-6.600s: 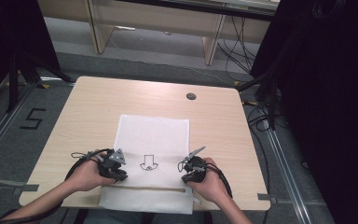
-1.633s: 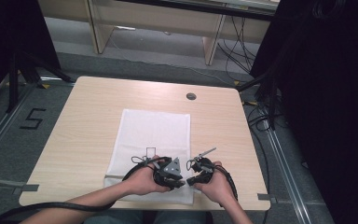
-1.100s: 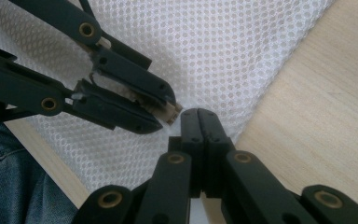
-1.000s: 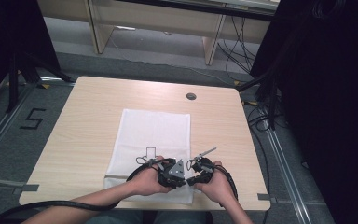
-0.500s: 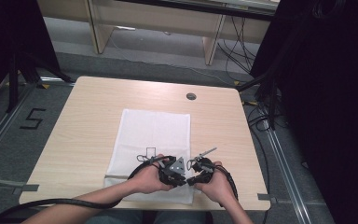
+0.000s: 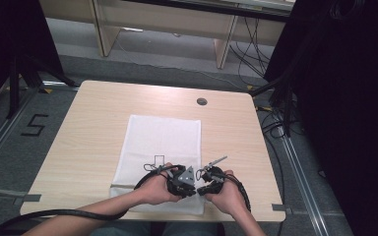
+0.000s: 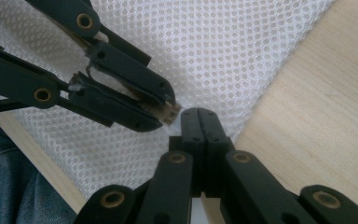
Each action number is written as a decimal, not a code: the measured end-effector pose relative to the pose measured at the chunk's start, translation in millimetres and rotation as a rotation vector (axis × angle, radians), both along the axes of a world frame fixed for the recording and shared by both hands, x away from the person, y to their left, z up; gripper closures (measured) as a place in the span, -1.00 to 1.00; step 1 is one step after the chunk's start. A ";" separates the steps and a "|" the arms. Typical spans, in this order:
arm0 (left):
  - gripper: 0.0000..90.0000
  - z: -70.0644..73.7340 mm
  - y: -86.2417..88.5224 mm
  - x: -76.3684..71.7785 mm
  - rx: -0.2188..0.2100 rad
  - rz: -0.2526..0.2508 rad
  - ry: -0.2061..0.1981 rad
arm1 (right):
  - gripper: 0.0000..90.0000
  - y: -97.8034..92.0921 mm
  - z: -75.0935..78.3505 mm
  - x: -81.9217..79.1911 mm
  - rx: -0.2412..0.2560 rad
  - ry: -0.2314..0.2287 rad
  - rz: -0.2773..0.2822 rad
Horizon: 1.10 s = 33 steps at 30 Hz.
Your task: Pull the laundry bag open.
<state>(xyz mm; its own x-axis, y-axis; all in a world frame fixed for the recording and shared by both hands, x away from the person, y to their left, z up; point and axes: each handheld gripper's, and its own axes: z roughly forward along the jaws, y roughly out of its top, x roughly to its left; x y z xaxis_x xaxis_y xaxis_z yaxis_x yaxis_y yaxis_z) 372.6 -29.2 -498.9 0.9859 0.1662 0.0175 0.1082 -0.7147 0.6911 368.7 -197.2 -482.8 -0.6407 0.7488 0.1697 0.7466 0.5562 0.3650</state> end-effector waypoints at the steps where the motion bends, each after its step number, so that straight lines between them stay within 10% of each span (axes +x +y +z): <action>1: 0.81 -0.3 0.0 -0.6 -0.003 0.009 0.010 | 1.00 0.4 0.2 -0.1 -0.001 -0.002 0.003; 33: 0.81 3.6 8.4 -0.7 -0.010 0.007 0.012 | 1.00 0.8 0.6 0.7 -0.008 0.014 0.003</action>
